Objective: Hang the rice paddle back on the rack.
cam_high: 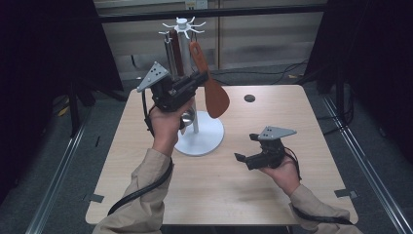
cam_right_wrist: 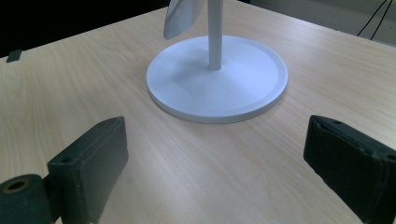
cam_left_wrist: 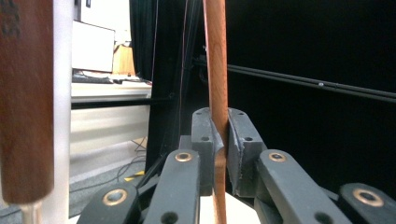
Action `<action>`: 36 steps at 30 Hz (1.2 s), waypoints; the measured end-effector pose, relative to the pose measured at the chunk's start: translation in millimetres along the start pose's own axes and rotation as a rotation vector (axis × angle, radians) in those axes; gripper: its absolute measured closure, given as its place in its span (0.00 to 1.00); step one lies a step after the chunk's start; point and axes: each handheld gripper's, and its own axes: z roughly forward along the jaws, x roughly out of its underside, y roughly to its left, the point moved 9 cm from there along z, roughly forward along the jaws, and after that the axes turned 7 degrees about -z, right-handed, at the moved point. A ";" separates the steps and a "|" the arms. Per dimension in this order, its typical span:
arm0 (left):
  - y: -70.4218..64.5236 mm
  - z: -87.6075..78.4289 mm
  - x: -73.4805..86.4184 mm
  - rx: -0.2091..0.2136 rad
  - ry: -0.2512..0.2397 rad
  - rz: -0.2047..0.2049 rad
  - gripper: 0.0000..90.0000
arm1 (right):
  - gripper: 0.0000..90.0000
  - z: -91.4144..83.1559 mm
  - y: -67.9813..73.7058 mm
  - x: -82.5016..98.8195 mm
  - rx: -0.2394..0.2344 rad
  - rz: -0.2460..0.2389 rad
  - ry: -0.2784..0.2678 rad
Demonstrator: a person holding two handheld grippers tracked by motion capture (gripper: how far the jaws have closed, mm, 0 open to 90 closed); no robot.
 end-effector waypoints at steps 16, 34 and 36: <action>13.9 7.8 -14.1 -0.029 -0.046 -0.039 0.92 | 0.07 -4.1 -2.8 -1.8 -0.001 0.002 -0.010; 31.8 -1.7 -8.4 -0.091 -0.063 -0.055 0.90 | 0.07 -4.7 -1.7 -3.0 -0.011 -0.002 -0.016; 33.1 -3.8 -8.2 -0.095 -0.066 -0.051 0.86 | 0.07 -4.7 -1.5 -2.9 -0.009 -0.004 -0.013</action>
